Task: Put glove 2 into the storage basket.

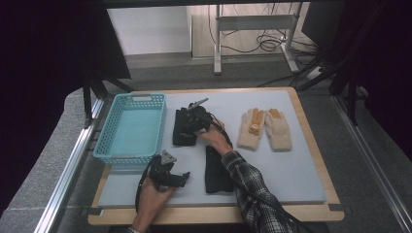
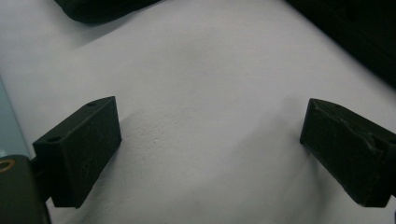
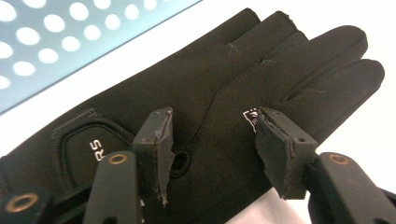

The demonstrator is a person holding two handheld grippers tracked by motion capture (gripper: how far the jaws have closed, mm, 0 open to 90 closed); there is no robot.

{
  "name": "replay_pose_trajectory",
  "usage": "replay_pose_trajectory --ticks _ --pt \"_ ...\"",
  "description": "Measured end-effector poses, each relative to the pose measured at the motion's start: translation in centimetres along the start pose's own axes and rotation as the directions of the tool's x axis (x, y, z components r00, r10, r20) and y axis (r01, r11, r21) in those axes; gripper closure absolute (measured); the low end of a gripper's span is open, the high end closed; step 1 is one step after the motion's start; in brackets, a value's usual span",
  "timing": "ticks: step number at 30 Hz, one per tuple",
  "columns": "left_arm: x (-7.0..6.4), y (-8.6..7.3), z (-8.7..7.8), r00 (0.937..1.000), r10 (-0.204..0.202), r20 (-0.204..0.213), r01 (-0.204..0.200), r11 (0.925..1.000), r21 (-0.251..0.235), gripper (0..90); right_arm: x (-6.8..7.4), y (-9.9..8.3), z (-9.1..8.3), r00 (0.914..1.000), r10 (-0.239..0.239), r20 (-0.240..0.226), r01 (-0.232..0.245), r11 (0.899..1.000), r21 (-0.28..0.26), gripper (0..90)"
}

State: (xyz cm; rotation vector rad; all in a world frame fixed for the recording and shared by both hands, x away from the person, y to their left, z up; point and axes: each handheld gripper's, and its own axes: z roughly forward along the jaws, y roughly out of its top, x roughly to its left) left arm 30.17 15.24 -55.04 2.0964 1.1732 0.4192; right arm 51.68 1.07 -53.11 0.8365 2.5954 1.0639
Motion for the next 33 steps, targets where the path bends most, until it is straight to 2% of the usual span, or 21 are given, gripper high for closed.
replay_pose_trajectory --ticks 2,5,8,11,12,16,19,26,33 --pt "0.0 0.0 0.0 1.0 0.0 0.0 0.0 1.0 0.0 5.4 -0.1 0.0 0.1 1.0 -0.003 -0.004 0.003 1.0 0.001 45.2" --pt "0.0 0.0 0.0 1.0 0.0 0.0 0.0 1.0 0.0 5.5 -0.2 0.2 0.2 1.0 -0.006 -0.006 0.006 1.0 0.024 53.2" --pt "0.0 0.0 0.0 1.0 0.0 -0.001 0.0 1.0 0.0 5.5 -0.2 0.1 0.1 1.0 0.009 0.002 -0.009 1.0 0.013 67.1" --pt "0.0 0.0 0.0 1.0 0.0 0.0 0.0 1.0 0.0 5.5 -0.1 -0.2 0.1 0.999 0.036 -0.027 -0.036 0.999 -0.004 80.8" --pt "0.0 0.0 0.0 1.0 0.0 -0.001 0.0 1.0 0.0 5.4 0.1 -0.2 0.1 0.9993 0.033 -0.019 -0.032 0.999 0.004 84.6" --pt "0.0 0.0 0.0 1.0 0.0 0.0 0.0 1.0 0.0 5.5 0.1 0.1 -0.1 0.9992 0.037 -0.015 -0.036 0.999 0.024 87.3" --pt "0.0 0.0 0.0 1.0 0.0 -0.001 0.0 1.0 0.002 5.5 0.2 0.2 -0.3 0.9997 0.022 -0.008 -0.022 0.999 0.024 87.4" --pt "0.0 0.0 0.0 1.0 0.0 0.0 0.0 1.0 0.001 5.4 -0.4 0.5 -2.4 0.9973 0.062 -0.039 -0.063 0.998 -0.028 87.3" --pt "0.0 0.0 0.0 1.0 0.0 0.0 0.0 1.0 0.001 5.5 0.2 0.5 -5.0 0.9935 0.085 -0.075 -0.09 0.994 -0.069 87.2"
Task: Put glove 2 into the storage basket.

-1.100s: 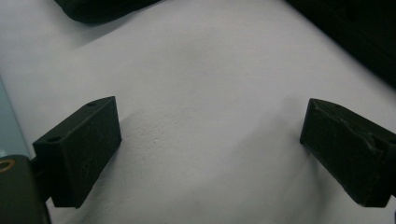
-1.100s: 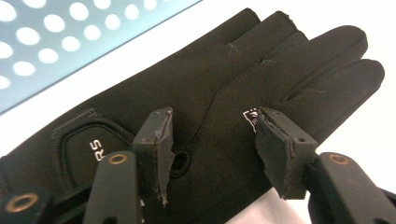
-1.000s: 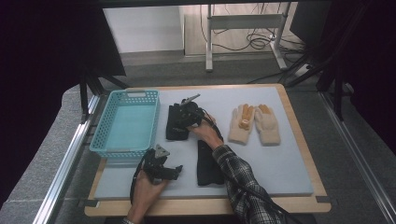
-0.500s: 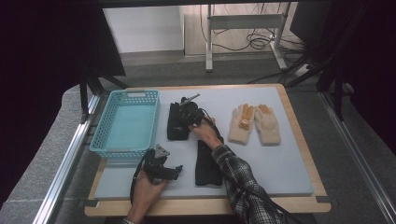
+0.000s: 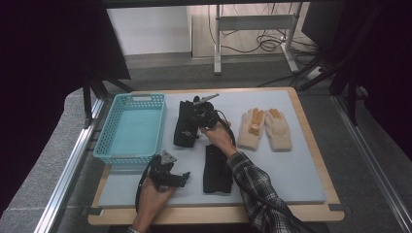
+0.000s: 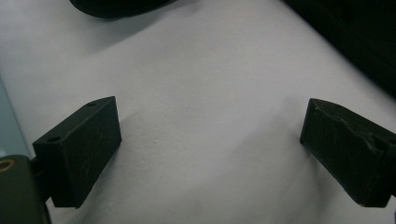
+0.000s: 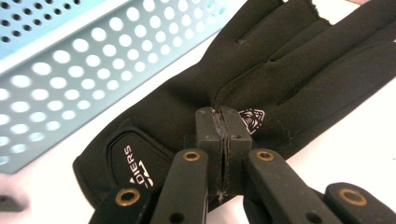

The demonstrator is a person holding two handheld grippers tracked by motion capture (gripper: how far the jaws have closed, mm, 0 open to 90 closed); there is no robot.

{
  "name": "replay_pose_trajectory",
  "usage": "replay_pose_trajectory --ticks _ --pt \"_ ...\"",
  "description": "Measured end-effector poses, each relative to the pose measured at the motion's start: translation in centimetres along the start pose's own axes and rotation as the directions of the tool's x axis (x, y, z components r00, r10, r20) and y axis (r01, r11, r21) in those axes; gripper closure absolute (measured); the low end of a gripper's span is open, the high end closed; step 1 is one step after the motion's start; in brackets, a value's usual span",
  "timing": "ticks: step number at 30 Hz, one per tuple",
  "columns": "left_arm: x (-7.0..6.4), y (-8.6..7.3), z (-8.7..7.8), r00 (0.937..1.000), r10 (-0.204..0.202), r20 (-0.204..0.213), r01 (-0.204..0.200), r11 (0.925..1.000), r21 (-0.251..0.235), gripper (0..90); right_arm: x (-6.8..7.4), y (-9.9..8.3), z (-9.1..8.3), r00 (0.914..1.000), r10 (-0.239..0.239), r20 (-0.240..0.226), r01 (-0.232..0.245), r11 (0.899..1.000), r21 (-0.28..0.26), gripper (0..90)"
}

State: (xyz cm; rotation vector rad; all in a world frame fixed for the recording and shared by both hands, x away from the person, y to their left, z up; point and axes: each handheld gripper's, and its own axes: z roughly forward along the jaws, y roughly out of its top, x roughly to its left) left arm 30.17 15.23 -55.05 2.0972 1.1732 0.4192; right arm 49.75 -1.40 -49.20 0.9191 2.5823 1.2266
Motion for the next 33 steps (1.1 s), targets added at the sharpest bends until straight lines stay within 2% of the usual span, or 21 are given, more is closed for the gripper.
replay_pose_trajectory --ticks 10,11,16,33 --pt "0.0 0.0 0.0 1.0 0.001 0.0 -0.001 1.0 0.001 5.4 1.0 0.5 -2.7 0.9996 -0.014 -0.026 0.013 0.999 -0.03 87.2" --pt "0.0 0.0 0.0 1.0 0.002 -0.001 -0.002 1.0 0.001 5.4 1.3 0.6 -3.4 0.9993 -0.017 -0.033 0.016 0.999 -0.036 87.3" --pt "0.0 0.0 0.0 1.0 0.001 -0.001 -0.001 1.0 0.0 5.4 1.8 0.5 -4.6 0.9987 -0.033 -0.038 0.031 0.999 -0.034 87.2" --pt "0.0 0.0 0.0 1.0 -0.002 -0.002 0.002 1.0 -0.004 5.5 2.9 -1.4 -11.3 0.9982 -0.011 -0.059 0.007 0.998 -0.056 87.2"
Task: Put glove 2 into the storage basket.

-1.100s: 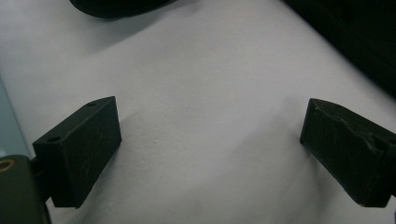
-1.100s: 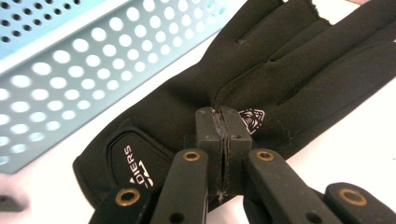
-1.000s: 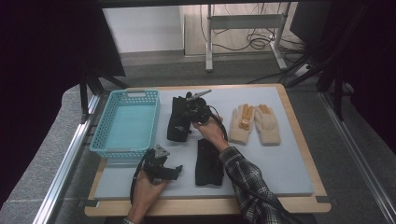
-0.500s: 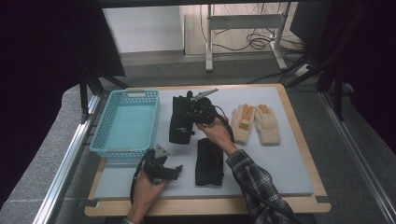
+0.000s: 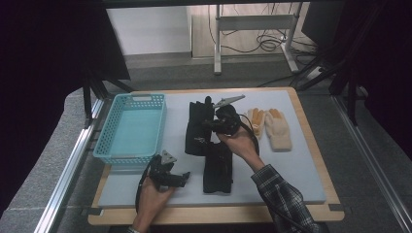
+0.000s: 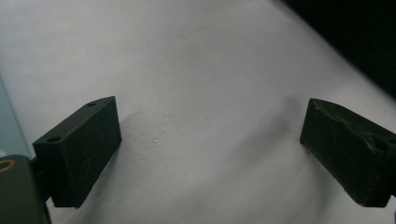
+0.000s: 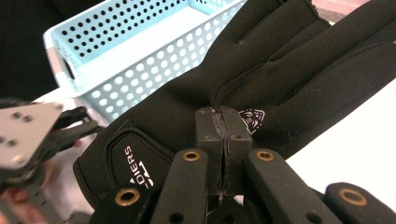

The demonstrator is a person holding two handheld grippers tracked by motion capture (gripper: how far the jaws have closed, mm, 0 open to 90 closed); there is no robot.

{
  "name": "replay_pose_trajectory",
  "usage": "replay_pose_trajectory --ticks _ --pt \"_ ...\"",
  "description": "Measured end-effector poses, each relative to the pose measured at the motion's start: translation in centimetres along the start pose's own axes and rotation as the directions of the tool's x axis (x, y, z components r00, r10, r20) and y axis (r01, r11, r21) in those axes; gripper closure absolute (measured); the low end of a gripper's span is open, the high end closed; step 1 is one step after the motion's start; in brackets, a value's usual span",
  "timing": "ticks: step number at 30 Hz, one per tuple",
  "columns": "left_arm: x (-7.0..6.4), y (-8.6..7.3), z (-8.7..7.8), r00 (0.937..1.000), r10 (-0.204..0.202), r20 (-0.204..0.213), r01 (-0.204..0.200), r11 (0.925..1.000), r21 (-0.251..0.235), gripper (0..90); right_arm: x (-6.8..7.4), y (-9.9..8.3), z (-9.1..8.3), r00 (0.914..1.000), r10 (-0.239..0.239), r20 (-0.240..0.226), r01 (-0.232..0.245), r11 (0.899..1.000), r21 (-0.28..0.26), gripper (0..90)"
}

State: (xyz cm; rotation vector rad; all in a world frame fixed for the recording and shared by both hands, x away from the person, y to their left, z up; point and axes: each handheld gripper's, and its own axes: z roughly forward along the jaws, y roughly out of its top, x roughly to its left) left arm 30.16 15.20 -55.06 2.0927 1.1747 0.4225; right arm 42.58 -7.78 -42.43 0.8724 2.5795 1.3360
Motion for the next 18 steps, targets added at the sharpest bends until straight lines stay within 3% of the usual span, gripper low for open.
replay_pose_trajectory --ticks 15,18 --pt "0.0 0.0 0.0 1.0 -0.004 0.0 0.004 1.0 -0.002 5.5 1.9 -4.2 -4.9 0.9998 0.016 0.01 -0.016 0.999 0.03 87.1" --pt "0.0 0.0 0.0 1.0 -0.004 0.001 0.004 1.0 -0.003 5.4 2.5 -5.7 -6.2 0.9998 0.019 0.009 -0.02 0.999 0.035 87.1"
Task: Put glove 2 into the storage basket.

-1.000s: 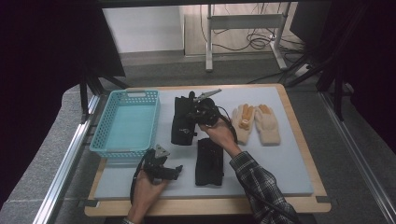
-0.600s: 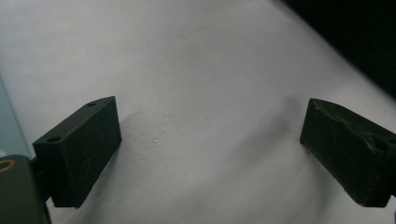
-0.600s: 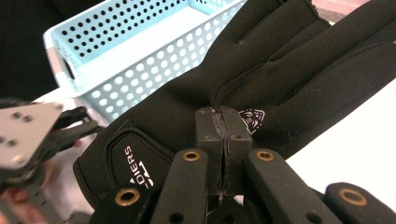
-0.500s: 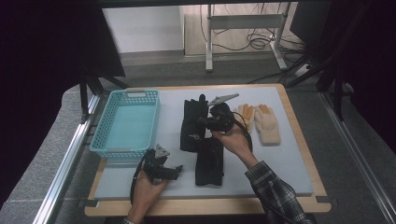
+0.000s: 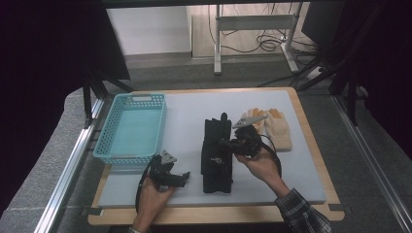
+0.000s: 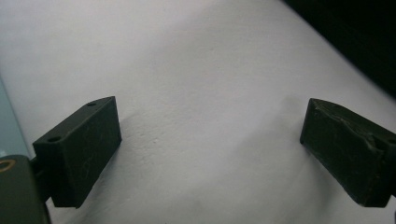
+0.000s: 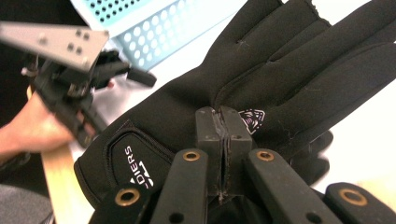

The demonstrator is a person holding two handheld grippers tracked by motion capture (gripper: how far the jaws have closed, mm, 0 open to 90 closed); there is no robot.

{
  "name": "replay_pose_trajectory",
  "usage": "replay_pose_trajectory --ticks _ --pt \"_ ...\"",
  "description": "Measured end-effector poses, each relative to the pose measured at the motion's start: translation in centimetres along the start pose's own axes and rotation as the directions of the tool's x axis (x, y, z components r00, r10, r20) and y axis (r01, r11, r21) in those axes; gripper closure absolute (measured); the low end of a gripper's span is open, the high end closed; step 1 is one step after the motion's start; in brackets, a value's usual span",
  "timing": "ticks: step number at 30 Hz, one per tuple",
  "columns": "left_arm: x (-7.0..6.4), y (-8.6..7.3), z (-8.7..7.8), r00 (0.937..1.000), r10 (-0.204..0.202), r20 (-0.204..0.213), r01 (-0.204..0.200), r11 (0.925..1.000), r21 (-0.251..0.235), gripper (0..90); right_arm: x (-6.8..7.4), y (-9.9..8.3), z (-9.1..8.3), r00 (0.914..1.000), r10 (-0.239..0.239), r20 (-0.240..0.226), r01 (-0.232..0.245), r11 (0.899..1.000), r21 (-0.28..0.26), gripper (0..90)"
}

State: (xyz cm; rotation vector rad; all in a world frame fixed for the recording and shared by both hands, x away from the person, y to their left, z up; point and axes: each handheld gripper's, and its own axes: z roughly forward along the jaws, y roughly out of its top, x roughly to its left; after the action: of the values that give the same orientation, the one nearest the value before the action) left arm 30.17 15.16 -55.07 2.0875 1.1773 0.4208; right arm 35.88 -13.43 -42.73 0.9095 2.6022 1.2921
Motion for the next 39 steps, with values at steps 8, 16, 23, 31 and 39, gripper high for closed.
replay_pose_trajectory --ticks 8,16,23,31,39 --pt "0.0 0.0 0.0 1.0 -0.003 0.0 0.003 1.0 -0.002 5.4 0.4 -2.9 -1.0 0.9998 0.019 -0.004 -0.019 0.999 0.027 87.1" --pt "0.0 0.0 0.0 1.0 0.004 -0.002 -0.004 1.0 0.002 5.5 -0.2 -4.7 2.8 0.9996 0.026 0.011 -0.027 0.996 0.087 86.8" --pt "0.0 0.0 0.0 1.0 0.003 -0.001 -0.003 1.0 0.002 5.5 -0.3 -5.8 5.0 0.9991 0.034 0.023 -0.036 0.994 0.101 80.2" --pt "0.0 0.0 0.0 1.0 0.001 -0.001 -0.001 1.0 0.002 5.5 -0.5 -5.3 2.9 0.9987 -0.003 0.052 0.001 0.999 0.043 57.8" --pt "0.0 0.0 0.0 1.0 0.001 -0.001 -0.001 1.0 0.001 5.5 -2.3 -7.5 1.3 0.9988 0.005 0.049 -0.007 0.999 0.036 59.1"
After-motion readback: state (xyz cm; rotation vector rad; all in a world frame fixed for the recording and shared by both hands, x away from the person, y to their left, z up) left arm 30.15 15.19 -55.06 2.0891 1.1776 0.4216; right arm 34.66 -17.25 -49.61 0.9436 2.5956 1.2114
